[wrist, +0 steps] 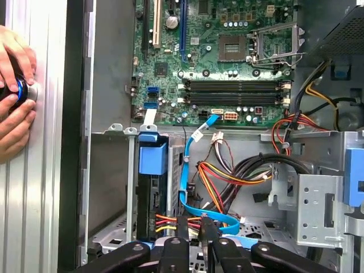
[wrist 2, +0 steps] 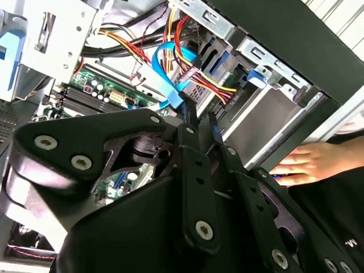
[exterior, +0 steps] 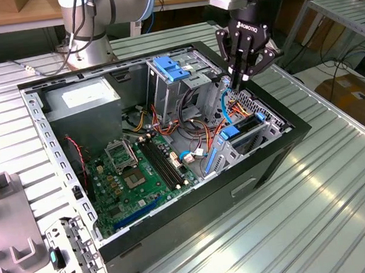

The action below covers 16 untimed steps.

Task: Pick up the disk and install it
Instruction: 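Insert the second disk wire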

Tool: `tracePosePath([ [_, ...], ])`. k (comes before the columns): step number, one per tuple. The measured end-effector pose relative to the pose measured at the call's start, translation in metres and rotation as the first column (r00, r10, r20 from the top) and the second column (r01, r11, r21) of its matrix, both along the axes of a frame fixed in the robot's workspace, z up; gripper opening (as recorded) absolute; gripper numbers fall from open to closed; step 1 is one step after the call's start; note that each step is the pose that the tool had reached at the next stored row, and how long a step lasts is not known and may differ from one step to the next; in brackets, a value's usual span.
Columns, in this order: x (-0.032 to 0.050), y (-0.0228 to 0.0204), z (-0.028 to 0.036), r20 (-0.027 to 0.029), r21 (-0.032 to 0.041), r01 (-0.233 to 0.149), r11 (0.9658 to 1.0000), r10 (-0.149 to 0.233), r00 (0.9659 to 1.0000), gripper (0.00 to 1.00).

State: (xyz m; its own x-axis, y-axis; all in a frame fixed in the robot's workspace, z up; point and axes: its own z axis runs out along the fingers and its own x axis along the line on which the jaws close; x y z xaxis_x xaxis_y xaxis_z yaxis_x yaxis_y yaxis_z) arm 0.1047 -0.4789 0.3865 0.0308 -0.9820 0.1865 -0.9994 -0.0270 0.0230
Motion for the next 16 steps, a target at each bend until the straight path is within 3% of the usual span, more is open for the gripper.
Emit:
tracePosePath([
  [2,0.0,0.0003,0.0021,-0.0013,-0.0003,0.0,1.0,0.0,1.0,0.24],
  [3,0.0001,0.0011,0.002,-0.0016,-0.0046,0.0,1.0,0.0,1.0,0.24],
  [8,0.0019,0.0129,0.002,-0.0036,-0.0441,0.0,0.999,0.0,1.0,0.24],
  [11,0.0029,0.0186,-0.0011,-0.0038,-0.048,0.0,0.9988,0.0,1.0,0.24],
  [13,0.0031,0.0192,-0.0047,-0.0038,-0.048,0.0,0.9988,0.0,1.0,0.24],
  [16,0.0032,0.0192,-0.0075,-0.0038,-0.0562,0.0,0.9984,-0.001,1.0,0.24],
])
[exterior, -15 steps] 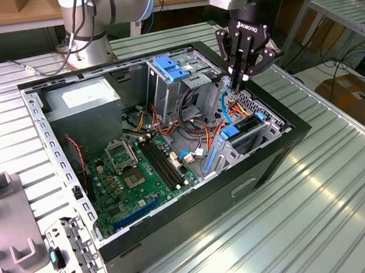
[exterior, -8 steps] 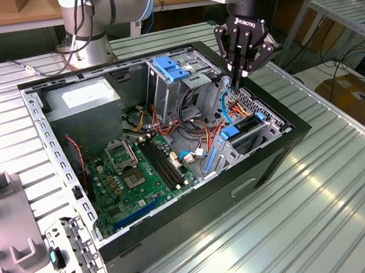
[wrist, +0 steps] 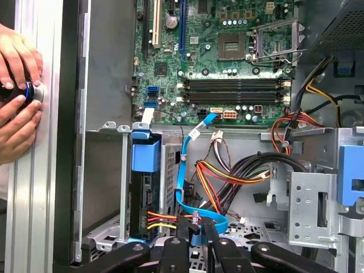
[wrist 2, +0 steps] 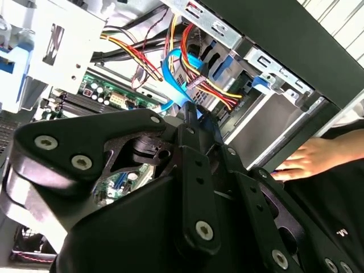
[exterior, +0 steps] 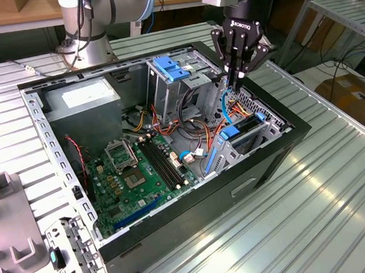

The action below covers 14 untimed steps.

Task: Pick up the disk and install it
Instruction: 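Insert the second disk wire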

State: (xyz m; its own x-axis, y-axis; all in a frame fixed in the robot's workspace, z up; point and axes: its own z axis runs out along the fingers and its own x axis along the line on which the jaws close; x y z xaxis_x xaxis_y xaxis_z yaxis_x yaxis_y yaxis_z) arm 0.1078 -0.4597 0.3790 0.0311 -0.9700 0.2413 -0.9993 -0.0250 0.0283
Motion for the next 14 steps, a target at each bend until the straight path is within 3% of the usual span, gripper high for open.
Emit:
tracePosePath([
  [9,0.0,-0.0018,-0.0094,0.0001,-0.0325,0.002,0.9995,-0.002,1.0,0.24],
  [10,0.0,-0.0019,-0.011,0.0001,-0.0371,0.002,0.9993,-0.002,1.0,0.16],
  [12,0.0,-0.0019,-0.0141,0.0001,-0.0539,0.002,0.9985,-0.002,1.0,0.11],
  [14,0.0,-0.0019,-0.0157,0.0001,-0.0639,0.002,0.998,-0.002,1.0,0.17],
])
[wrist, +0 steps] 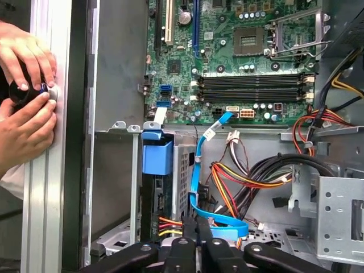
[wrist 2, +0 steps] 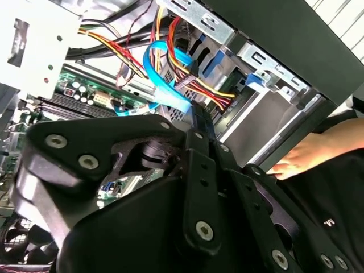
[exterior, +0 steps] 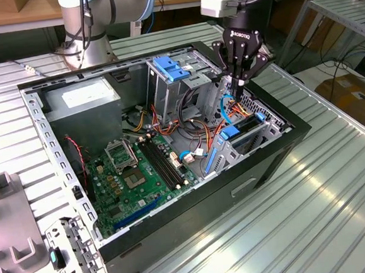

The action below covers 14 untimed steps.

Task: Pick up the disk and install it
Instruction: 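Insert the second disk wire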

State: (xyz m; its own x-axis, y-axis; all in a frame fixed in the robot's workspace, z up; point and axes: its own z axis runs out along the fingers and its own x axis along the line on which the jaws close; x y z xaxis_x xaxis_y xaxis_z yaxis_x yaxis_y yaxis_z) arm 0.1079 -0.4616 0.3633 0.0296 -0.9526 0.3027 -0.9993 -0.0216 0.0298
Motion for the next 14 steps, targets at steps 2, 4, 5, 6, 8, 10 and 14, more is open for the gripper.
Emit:
tracePosePath([
  [2,0.0,0.0,-0.0015,0.0,-0.0112,0.0,0.9999,0.0,1.0,0.17],
  [4,0.0001,0.0,-0.003,0.0,-0.0218,0.0,0.9998,0.0,1.0,0.24],
  [5,0.0001,0.0,-0.0039,0.0,-0.031,0.0,0.9995,0.0,1.0,0.24],
  [6,0.0001,0.0,-0.0045,0.0,-0.0372,0.0,0.9993,0.0,1.0,0.24],
  [8,0.0001,0.0,-0.0062,0.0,-0.0452,0.001,0.999,-0.001,1.0,0.24],
  [10,0.0002,0.0,-0.0082,0.0001,-0.0494,0.001,0.9988,-0.001,1.0,0.16],
  [14,0.0003,0.0,-0.0088,0.0003,-0.0503,0.001,0.9987,-0.001,1.0,0.16],
])
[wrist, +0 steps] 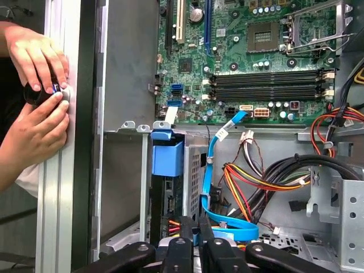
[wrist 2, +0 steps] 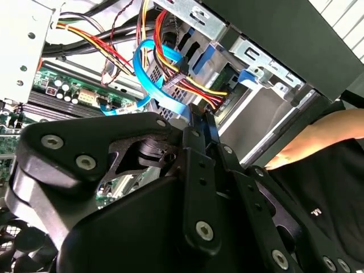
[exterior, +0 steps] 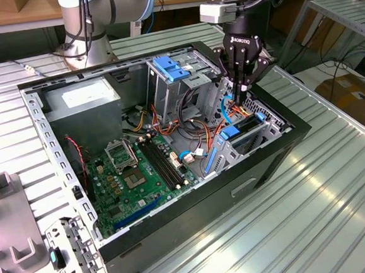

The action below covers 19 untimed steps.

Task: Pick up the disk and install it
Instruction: 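Insert the second disk wire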

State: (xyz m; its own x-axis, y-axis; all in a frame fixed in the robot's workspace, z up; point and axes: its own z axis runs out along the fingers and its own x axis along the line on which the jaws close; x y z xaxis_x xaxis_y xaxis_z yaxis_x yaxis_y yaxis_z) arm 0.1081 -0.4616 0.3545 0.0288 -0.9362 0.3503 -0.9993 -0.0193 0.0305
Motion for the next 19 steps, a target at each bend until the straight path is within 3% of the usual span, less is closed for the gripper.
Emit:
tracePosePath([
  [7,-0.0089,-0.0001,-0.0003,0.0038,0.0002,0.0,1.0,0.0,1.0,0.16],
  [19,-0.0101,0.0,-0.0003,0.0039,0.0001,0.0,1.0,0.0,1.0,0.16],
])
